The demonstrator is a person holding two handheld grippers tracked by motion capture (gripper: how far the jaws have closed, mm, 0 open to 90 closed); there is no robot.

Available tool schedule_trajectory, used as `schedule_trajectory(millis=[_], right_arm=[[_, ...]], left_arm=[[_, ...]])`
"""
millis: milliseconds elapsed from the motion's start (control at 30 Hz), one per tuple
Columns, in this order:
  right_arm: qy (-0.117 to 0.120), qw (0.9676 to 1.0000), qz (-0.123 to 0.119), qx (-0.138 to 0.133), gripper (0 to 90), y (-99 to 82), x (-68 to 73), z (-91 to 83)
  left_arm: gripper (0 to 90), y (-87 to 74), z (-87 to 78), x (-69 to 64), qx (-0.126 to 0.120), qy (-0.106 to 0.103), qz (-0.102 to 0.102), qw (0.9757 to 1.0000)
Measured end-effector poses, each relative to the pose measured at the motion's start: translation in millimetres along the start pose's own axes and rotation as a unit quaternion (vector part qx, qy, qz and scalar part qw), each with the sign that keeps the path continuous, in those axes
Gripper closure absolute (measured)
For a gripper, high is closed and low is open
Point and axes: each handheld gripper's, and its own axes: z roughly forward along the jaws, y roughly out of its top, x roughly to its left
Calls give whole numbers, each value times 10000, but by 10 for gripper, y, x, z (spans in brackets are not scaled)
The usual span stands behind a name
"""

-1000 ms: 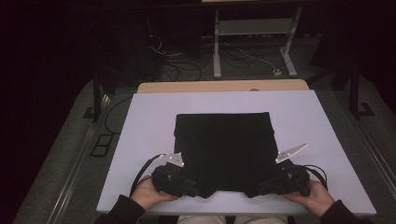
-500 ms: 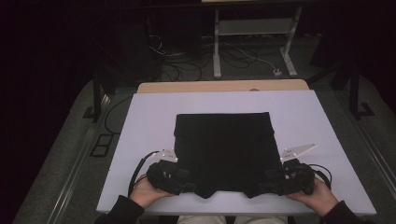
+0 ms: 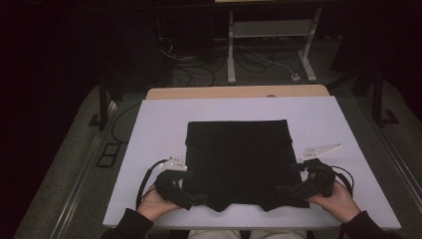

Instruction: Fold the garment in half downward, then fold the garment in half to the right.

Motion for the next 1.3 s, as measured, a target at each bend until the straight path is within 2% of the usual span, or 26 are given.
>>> schedule_trajectory(millis=[200, 333, 500, 833, 1300], right_arm=[[-41, 10000, -44, -52, 0, 85, -43, 34], [-119, 9998, -96, -99, 0, 176, -62, 70], [-180, 9996, -161, -155, 0, 313, -71, 122], [-74, 9990, -329, -289, 0, 603, -64, 257], [-69, 9978, -567, -349, 0, 996, -29, 498]], left_arm=[[0, -26, -65, 22, -161, 233, 34, 9996], [0, -54, -96, 29, -172, 415, 72, 9990], [0, -91, -131, 47, -183, 492, 32, 9986], [0, -147, -191, 87, -239, 641, 0, 9977], [0, -189, -263, 98, -302, 831, 3, 9961]])
